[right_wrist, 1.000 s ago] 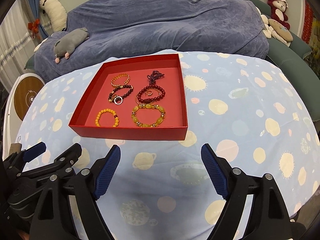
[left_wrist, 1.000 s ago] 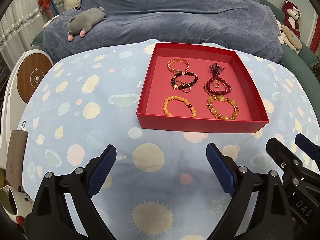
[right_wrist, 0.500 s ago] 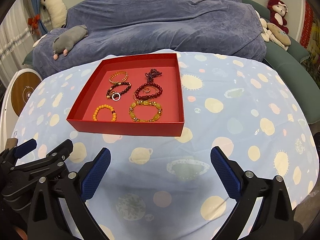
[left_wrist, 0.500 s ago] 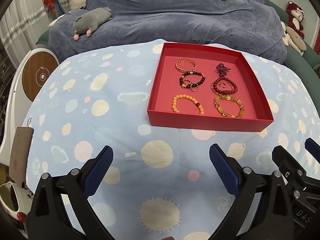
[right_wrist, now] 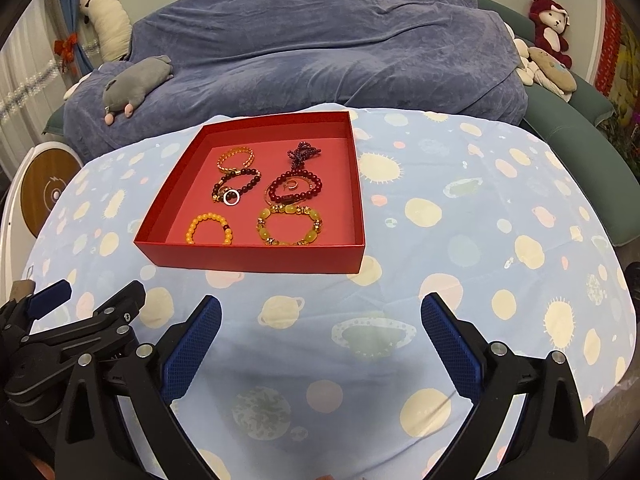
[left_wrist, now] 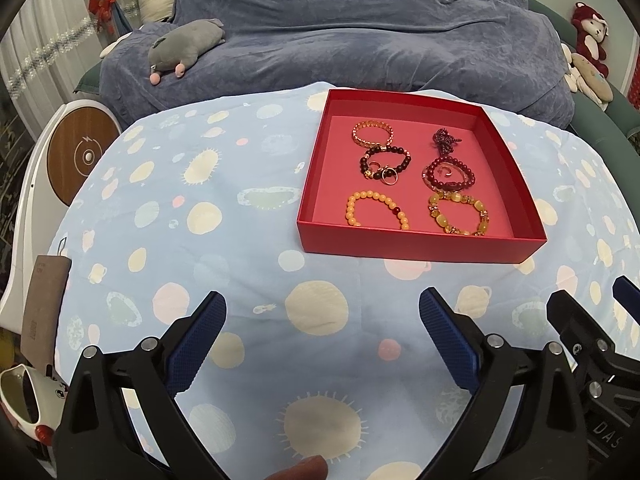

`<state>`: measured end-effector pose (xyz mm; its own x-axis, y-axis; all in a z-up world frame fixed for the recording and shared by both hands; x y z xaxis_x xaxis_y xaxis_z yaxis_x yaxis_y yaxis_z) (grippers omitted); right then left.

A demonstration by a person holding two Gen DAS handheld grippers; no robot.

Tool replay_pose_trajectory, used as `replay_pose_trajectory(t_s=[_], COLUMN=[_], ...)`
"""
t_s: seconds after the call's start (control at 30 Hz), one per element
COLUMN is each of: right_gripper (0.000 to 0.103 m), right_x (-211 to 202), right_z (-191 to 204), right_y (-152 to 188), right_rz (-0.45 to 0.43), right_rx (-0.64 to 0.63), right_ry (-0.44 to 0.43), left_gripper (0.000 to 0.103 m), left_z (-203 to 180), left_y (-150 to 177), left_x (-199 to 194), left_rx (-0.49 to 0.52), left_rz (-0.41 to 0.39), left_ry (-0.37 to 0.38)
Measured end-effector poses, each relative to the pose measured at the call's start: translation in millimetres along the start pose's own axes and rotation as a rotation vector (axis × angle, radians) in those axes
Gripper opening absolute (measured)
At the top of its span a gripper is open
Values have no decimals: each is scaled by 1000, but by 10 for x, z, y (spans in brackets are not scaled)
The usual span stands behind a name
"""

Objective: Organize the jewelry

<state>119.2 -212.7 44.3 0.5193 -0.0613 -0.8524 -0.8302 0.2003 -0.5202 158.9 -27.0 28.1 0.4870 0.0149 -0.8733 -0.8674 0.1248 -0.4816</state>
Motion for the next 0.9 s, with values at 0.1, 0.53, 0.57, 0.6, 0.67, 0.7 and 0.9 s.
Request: replay_pose_trajectory(t_s=[0.1, 0.53, 0.57, 0.6, 0.67, 0.7, 0.9], right_gripper=[96, 96, 96, 96, 96, 96, 96], right_x=[0, 1, 2, 4, 8, 7, 8], right_z=[3, 5, 7, 13, 16, 17, 17], right_y=[2, 13, 13, 19, 27, 27, 29], right_rz=[1, 4, 6, 7, 6, 5, 6], right_rx=[0, 4, 3, 3, 3, 3, 5], right_ry=[0, 0, 0, 0, -1, -1, -1], left_gripper=[93, 93, 93, 93, 93, 93, 93], left_z=[7, -4, -5, -5, 0, 1, 0], left_y=[-5, -6, -6, -4, 4, 4, 0], left_x=[3, 12, 13, 13, 16, 15, 15], left_rx=[-8, -5, -4, -4, -3, -2, -3], left_rz=[3, 7, 7, 8, 9, 9, 8], left_ry=[1, -3, -3, -3, -3, -3, -5])
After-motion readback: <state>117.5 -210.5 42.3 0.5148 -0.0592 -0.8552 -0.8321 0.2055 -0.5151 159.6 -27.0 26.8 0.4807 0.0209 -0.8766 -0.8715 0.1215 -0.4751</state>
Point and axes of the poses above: each gripper's, at about its wrist camera, not at the fingertips, and x roughly the way its jaws point, z to its left, y to its underside, the point moved 5 cm from there along x, roughly the way its jaws point, and after that the axes turned 5 degrees about z, right-handed, at the moved point
